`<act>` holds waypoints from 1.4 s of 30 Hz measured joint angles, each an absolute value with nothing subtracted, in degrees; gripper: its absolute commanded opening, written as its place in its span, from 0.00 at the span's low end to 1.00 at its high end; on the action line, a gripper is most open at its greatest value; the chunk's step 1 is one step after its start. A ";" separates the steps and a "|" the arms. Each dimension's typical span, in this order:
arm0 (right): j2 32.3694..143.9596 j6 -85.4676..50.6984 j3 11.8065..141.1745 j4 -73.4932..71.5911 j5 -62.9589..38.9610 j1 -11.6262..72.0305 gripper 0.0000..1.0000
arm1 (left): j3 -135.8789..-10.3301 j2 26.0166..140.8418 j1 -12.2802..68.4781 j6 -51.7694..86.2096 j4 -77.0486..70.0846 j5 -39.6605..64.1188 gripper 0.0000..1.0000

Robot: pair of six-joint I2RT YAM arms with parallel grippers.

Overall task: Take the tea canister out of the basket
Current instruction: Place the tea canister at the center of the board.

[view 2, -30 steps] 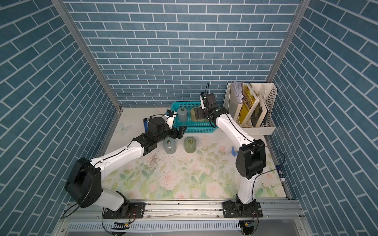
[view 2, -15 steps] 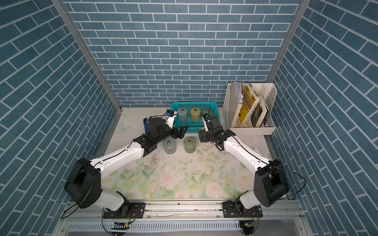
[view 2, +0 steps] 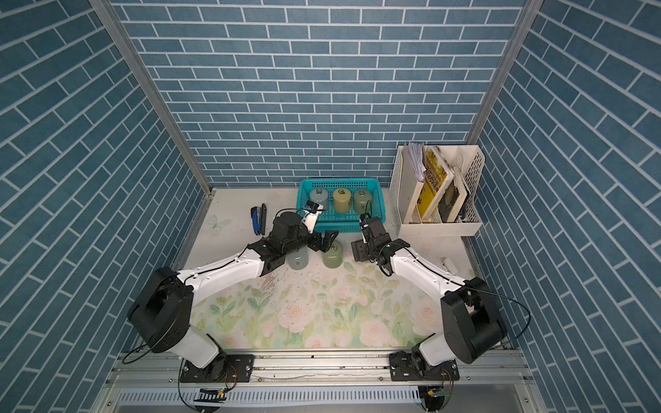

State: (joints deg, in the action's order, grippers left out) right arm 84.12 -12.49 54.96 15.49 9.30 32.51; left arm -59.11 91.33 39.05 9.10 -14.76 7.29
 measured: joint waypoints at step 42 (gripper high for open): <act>89.52 -14.74 56.82 13.02 9.93 31.59 1.00 | -59.72 91.29 39.38 7.09 -14.02 5.65 1.00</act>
State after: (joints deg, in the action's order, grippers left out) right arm 89.52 -14.74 56.82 13.02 9.93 31.59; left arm -59.72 91.29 39.38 7.09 -14.02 5.65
